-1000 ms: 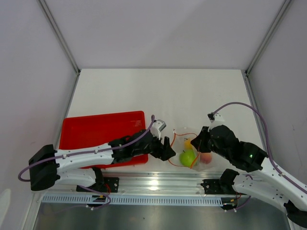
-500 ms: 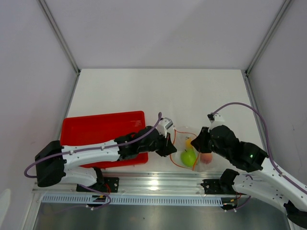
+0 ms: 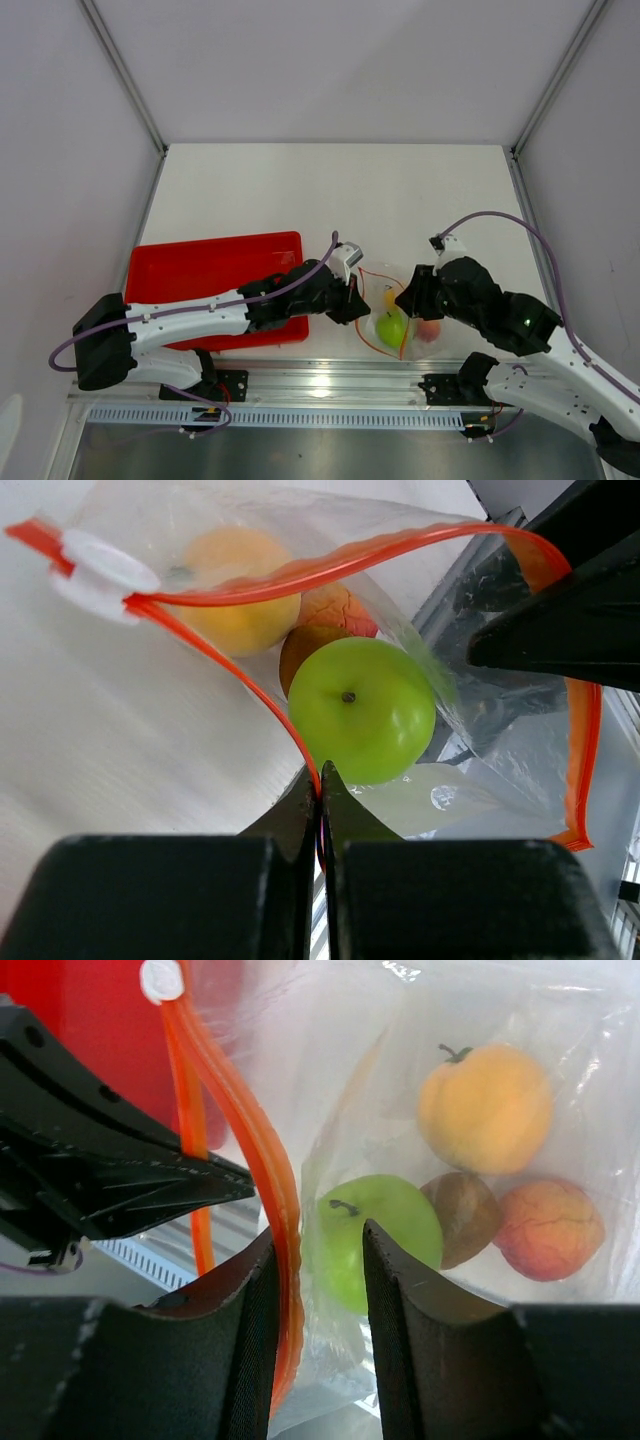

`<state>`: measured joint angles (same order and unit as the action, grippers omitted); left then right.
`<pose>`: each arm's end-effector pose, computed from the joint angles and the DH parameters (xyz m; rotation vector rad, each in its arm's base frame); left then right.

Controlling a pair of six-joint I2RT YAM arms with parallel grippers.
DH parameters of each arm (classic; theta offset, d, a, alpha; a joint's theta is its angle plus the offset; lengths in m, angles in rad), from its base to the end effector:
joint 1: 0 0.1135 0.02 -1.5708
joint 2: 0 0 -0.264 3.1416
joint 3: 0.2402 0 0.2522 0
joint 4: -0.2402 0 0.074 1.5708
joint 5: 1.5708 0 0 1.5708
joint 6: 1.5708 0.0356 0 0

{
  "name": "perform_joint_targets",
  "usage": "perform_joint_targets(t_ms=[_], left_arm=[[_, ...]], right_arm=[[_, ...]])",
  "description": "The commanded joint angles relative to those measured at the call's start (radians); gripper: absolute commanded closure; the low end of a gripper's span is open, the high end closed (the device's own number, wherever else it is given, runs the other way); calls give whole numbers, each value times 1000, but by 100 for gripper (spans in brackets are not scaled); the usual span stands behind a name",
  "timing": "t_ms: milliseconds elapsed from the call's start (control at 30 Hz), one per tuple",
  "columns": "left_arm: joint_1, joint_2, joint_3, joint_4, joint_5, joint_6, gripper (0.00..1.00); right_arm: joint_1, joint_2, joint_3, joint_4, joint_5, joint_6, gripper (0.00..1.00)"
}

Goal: Place the food in the zip-top bag and seal the zipper
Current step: Adjust the zipper food storage bag at the center of the board.

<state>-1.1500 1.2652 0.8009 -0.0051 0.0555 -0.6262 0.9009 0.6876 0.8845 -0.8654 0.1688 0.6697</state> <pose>0.1143 -0.2602 0.2597 0.6191 2.1615 -1.1105 0.0855 0.0983 0.3202 -0.1724 2.3063 0.6533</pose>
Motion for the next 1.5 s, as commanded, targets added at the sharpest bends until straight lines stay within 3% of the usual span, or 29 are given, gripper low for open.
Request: perform_joint_targets(t_ms=[0,300,567,733,833,967,1067,1467], left_arm=[[1,-17,52,13,-8,36,99],[10,-27,78,-26,-8,52,100],[19,-40,107,-56,-14,83,99],[35,-32,171,-108,-19,151,99],[52,-23,211,-142,12,192,99],[76,-9,245,-173,69,223,100],[84,0,259,-194,102,241,99],[88,23,328,-260,158,290,99]], right_arm=[[-10,10,51,8,-70,-36,61],[-22,39,64,40,-134,-56,62],[-36,58,68,55,-140,-65,79],[-43,61,96,45,-144,-78,81],[-48,73,110,39,-147,-90,80],[-57,108,139,34,-152,-110,68],[-65,134,169,31,-152,-133,64],[-137,245,294,-23,-157,-281,64]])
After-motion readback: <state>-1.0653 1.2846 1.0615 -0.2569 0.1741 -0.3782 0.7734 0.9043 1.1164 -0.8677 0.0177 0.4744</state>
